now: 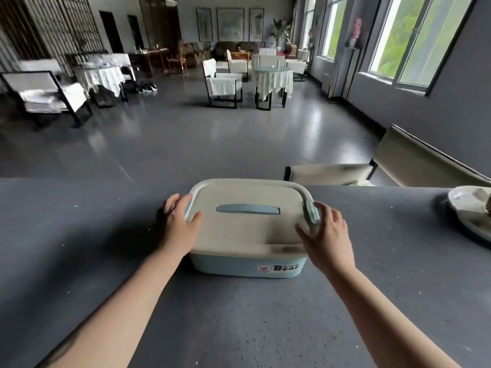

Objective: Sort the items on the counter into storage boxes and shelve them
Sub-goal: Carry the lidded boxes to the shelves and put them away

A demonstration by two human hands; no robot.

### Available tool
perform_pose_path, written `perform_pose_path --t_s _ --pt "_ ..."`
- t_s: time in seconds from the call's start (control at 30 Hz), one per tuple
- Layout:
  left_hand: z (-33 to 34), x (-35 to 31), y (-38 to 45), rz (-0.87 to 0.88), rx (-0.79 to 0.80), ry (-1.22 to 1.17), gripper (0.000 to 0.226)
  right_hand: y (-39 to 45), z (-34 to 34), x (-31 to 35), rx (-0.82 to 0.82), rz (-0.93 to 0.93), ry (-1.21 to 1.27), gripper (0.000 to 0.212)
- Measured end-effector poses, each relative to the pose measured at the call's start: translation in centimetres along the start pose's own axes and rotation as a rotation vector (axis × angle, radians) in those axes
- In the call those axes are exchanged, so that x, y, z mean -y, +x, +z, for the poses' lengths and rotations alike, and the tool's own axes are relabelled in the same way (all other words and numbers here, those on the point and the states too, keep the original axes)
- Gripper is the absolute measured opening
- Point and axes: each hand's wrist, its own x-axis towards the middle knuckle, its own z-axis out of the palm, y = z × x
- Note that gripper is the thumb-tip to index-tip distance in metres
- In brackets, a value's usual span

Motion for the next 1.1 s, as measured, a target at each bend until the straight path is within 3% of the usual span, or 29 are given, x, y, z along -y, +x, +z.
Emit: perform_pose_path --t_s 0.1,0.3,0.57,0.7,0.93,1.1 --pt "1.5 0.8 1.9 -0.189 0.128 -0.018 0.066 3.4 2.5 -0.3 0.108 0.162 0.15 0.075" --pt "2.0 1.7 4.4 -0.246 0.231 -0.116 0.083 7.4 4.0 -2.0 0.156 0.239 0.379 0.098" --pt "0.8 0.9 2.5 -0.278 0.257 -0.488 0.084 5.4 3.0 -2.3 0.153 0.292 0.6 0.083" --pt "-1.1 0.3 -2.9 -0.266 0.283 -0.528 0.083 0.0 0.8 -3.2 0.134 0.292 0.592 0.085" --pt "-5.2 0.4 -15.4 -0.32 0.189 -0.631 0.078 -10.0 -4.4 -4.5 0.221 0.288 0.59 0.083" --pt "-8.4 1.3 -21.0 -0.43 0.068 -0.629 0.078 -13.2 -4.4 -4.0 0.277 0.216 0.584 0.067"
